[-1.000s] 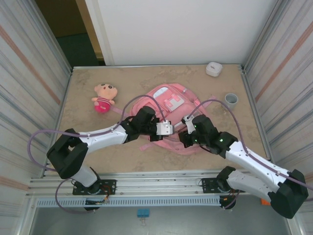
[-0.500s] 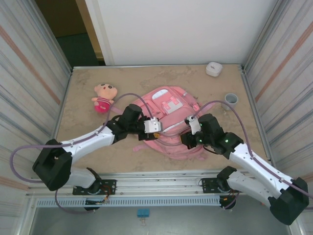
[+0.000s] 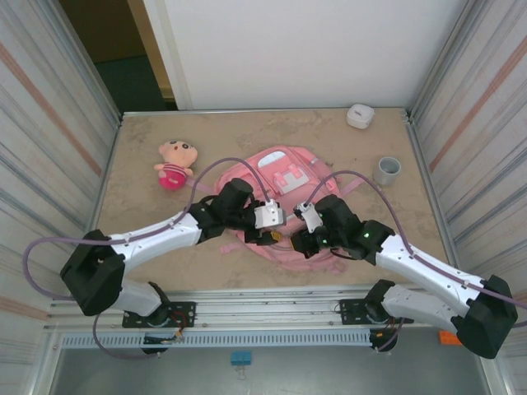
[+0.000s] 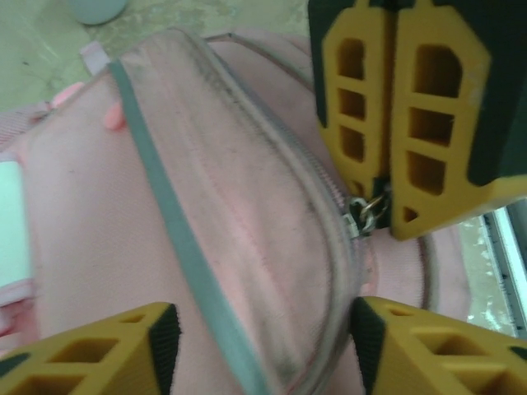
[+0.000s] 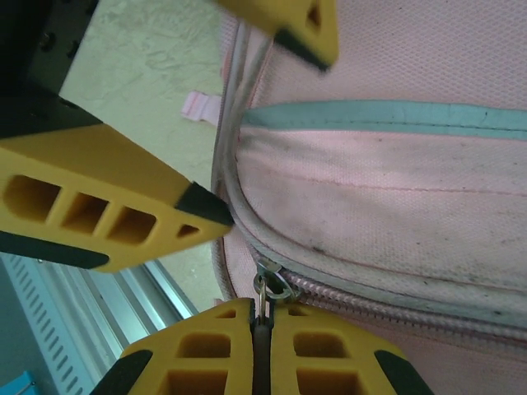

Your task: Pack the student bag

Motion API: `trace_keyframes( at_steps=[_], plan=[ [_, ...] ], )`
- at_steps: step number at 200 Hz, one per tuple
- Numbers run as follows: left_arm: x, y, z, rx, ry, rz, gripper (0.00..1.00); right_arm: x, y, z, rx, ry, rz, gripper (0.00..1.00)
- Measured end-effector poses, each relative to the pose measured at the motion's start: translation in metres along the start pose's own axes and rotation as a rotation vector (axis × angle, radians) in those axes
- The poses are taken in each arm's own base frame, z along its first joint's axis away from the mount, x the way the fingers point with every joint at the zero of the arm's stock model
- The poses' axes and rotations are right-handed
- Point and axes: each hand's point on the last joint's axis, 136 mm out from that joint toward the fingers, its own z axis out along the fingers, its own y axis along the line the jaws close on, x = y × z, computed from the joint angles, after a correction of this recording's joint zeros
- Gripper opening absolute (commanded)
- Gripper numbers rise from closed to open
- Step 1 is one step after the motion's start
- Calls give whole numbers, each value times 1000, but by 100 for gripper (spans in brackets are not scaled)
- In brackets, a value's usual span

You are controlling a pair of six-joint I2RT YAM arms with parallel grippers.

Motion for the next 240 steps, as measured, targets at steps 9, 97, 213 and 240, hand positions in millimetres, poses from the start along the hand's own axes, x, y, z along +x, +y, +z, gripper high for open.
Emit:
trace_keyframes(
  at_steps=[9,97,213,240],
  plan=[
    [0,-4,4,13,3,5,40,-1,1,0,-4,-5,-1,0],
    [5,-1,5,6,13,99,0,-10,-46,-25,57,-55,184,0],
    [43,21,-45,-123,175,98,24,-18,-44,-20,24,-62,185,0],
    [62,28,-68,-172,250,28,54,-19,-30,-14,-10,-56,176,0]
  ],
)
